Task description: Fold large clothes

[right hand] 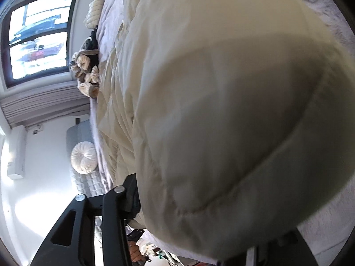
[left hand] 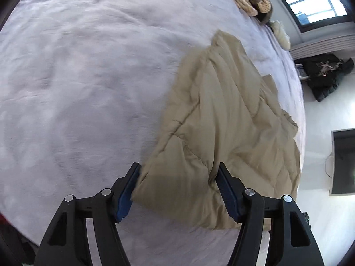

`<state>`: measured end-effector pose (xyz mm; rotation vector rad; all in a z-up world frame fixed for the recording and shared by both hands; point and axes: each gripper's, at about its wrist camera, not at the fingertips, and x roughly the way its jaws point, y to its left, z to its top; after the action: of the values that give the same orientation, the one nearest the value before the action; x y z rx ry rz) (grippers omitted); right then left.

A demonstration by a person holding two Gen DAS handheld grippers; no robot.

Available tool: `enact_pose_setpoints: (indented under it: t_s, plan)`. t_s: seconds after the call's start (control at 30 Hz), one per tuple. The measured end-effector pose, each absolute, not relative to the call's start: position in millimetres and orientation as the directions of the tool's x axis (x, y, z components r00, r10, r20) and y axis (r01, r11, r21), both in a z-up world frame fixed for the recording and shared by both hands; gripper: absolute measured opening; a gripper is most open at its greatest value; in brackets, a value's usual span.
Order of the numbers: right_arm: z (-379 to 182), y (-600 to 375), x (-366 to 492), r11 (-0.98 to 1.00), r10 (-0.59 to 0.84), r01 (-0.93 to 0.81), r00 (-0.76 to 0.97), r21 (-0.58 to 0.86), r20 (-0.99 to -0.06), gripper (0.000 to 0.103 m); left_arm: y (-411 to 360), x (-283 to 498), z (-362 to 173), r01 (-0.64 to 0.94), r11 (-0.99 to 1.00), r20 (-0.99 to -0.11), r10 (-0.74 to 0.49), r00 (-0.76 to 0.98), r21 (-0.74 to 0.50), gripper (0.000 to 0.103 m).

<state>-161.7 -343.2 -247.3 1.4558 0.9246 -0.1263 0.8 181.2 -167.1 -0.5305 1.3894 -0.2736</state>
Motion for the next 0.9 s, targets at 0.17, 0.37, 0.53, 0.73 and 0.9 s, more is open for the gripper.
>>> enact_pose_setpoints:
  t_s: [0.17,0.37,0.53,0.73,0.9]
  plan:
    - [-227.3,-336.0,-153.9,0.242,0.448,0.638,0.595,0.731,-0.667,0.066,188.1,0.3,-137.2,-0.067,0.902,-0.890,-0.404,0.214,-0.426,0.068]
    - [-222.9,-333.8,-139.8,0.330,0.459,0.656,0.516,0.679,-0.723,0.069,178.8,8.2,-111.1,-0.014,0.934,-0.906,-0.343,0.250,-0.358,0.068]
    - [-207.2,-315.4,-129.3,0.361,0.502,0.625,0.495,0.692,-0.710,0.069,170.3,15.0,-123.7,-0.020,0.949,-0.928,-0.303,0.216,-0.315,0.068]
    - [-173.1,-274.5,-122.2,0.472,0.584,0.494,0.445,0.730,-0.679,0.069,172.4,14.9,-133.8,-0.026,0.951,-0.932,-0.295,0.209,-0.307,0.068]
    - [-158.6,-246.1,-87.0,0.544,0.581,0.427,0.430,0.722,-0.691,0.069,176.7,18.2,-143.6,-0.016,0.952,-0.934,-0.298,0.199,-0.307,0.068]
